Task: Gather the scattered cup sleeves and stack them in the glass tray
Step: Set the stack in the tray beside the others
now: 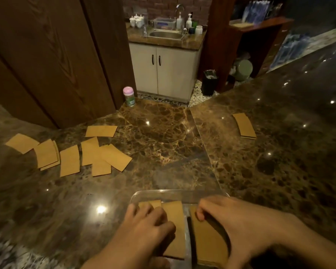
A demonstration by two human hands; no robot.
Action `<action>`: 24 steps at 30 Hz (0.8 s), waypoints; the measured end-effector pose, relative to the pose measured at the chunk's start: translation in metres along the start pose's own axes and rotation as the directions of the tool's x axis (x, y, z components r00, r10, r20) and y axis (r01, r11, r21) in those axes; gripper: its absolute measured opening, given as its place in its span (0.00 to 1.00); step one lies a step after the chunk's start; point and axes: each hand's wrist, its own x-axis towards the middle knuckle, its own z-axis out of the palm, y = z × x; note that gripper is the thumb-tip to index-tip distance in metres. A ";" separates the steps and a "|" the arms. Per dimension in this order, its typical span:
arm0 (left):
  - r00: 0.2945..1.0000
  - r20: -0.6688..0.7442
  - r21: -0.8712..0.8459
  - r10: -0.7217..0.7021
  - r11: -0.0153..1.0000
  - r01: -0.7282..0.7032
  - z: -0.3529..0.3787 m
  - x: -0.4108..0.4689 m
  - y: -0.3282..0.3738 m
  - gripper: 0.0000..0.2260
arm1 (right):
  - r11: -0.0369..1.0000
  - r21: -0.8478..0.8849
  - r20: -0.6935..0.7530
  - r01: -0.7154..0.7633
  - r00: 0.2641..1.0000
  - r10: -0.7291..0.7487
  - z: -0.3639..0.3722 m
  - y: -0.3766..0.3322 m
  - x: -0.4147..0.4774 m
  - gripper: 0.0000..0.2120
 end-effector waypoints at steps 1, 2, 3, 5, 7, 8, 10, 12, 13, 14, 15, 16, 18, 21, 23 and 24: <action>0.998 0.033 0.034 0.045 0.998 -0.047 0.002 0.005 0.007 0.26 | 1.000 -0.007 0.080 -0.013 0.997 0.014 0.002 -0.001 0.009 0.32; 0.999 0.025 0.167 0.025 0.986 -0.029 0.008 0.007 0.013 0.26 | 0.998 -0.048 0.126 -0.027 0.991 0.033 0.002 -0.003 0.017 0.37; 0.998 0.053 0.242 0.026 0.970 -0.039 0.004 0.008 0.018 0.26 | 0.997 -0.078 0.113 -0.019 0.993 0.028 0.005 -0.002 0.023 0.39; 0.999 -0.047 0.184 -0.018 0.983 0.026 0.008 0.010 0.018 0.24 | 0.987 -0.163 0.094 -0.010 0.995 0.026 0.015 -0.004 0.034 0.43; 0.998 -0.053 0.167 -0.035 0.985 0.043 0.012 0.010 0.021 0.23 | 0.967 -0.253 0.076 -0.015 0.996 0.036 0.024 -0.009 0.039 0.51; 0.996 -0.070 0.190 -0.049 0.980 0.062 0.015 0.010 0.020 0.24 | 0.963 -0.270 0.073 -0.027 0.996 0.048 0.028 -0.008 0.041 0.53; 0.998 -0.055 0.243 -0.031 0.969 0.044 0.022 0.011 0.020 0.23 | 0.965 -0.256 0.083 -0.047 0.994 0.071 0.027 -0.009 0.041 0.53; 0.999 -0.047 0.299 -0.017 0.954 0.030 0.029 0.012 0.017 0.20 | 0.979 -0.198 0.101 -0.053 0.992 0.074 0.025 -0.004 0.037 0.48; 0.998 -0.066 0.309 -0.025 0.950 0.044 0.026 0.012 0.018 0.20 | 0.982 -0.180 0.086 -0.055 0.994 0.071 0.024 -0.001 0.035 0.46; 0.998 -0.063 0.291 0.002 0.957 0.017 0.029 0.011 0.016 0.21 | 0.983 -0.173 0.078 -0.063 0.994 0.078 0.023 0.000 0.033 0.44; 1.000 -0.027 0.314 0.015 0.950 -0.005 0.032 0.008 0.016 0.21 | 0.980 -0.189 0.075 -0.059 0.994 0.075 0.024 0.000 0.033 0.44; 0.997 -0.074 0.318 0.036 0.948 -0.011 0.040 0.009 0.014 0.20 | 0.976 -0.207 0.078 -0.060 0.994 0.078 0.025 0.000 0.033 0.45; 0.988 -0.134 0.301 0.078 0.953 -0.035 0.050 0.012 0.008 0.20 | 0.974 -0.213 0.097 -0.081 0.990 0.104 0.026 -0.001 0.035 0.47; 0.979 -0.185 0.295 0.088 0.955 -0.030 0.050 0.011 0.008 0.26 | 0.978 -0.187 0.072 -0.096 0.991 0.112 0.023 -0.003 0.035 0.45; 0.975 -0.201 0.308 0.092 0.951 -0.026 0.049 0.009 0.008 0.21 | 0.963 -0.241 0.074 -0.123 0.987 0.144 0.027 -0.005 0.037 0.48; 0.975 -0.206 0.305 0.083 0.952 -0.016 0.050 0.010 0.008 0.18 | 0.951 -0.274 0.082 -0.144 0.982 0.172 0.032 -0.006 0.039 0.50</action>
